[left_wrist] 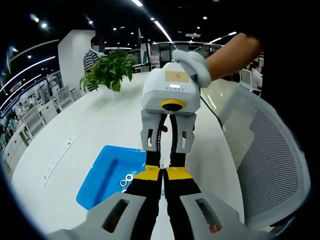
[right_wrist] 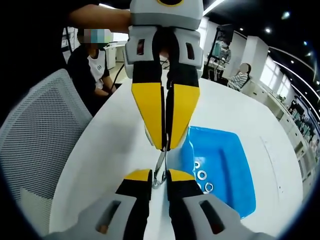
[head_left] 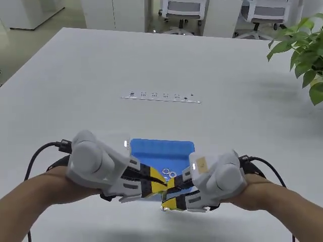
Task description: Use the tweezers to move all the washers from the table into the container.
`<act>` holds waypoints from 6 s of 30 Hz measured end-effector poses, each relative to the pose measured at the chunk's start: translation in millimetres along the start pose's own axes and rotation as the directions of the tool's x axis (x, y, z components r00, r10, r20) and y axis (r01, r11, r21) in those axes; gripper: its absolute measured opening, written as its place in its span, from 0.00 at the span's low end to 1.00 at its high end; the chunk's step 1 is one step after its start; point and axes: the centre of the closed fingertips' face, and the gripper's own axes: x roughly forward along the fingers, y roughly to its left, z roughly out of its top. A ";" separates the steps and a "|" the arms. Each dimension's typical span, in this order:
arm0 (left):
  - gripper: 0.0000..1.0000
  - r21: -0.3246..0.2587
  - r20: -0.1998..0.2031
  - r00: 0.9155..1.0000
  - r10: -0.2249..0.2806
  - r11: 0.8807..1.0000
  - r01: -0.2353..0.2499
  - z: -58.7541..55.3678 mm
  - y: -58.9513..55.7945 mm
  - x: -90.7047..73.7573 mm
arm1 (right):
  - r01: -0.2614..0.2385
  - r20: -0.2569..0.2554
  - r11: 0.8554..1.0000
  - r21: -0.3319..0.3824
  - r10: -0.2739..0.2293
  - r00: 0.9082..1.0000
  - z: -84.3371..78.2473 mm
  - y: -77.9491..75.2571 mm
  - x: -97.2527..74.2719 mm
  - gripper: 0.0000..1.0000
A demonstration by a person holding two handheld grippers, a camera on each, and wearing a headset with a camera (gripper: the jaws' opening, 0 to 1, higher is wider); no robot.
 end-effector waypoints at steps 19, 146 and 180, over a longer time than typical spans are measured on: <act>0.06 0.006 -0.021 1.000 -0.012 1.000 0.012 -4.2 -3.8 1.3 | -0.024 -0.016 0.999 -0.022 0.024 1.000 0.0 2.3 0.7 0.09; 0.46 -0.083 0.068 0.991 0.115 0.991 -0.110 3.6 63.7 2.4 | 0.031 -0.010 0.999 0.045 -0.031 0.999 -23.4 -66.5 -17.5 0.09; 0.06 0.071 0.009 1.000 0.013 0.997 -0.014 21.6 60.3 22.9 | 0.032 -0.005 0.999 0.031 -0.032 0.999 -20.4 -65.3 -20.5 0.10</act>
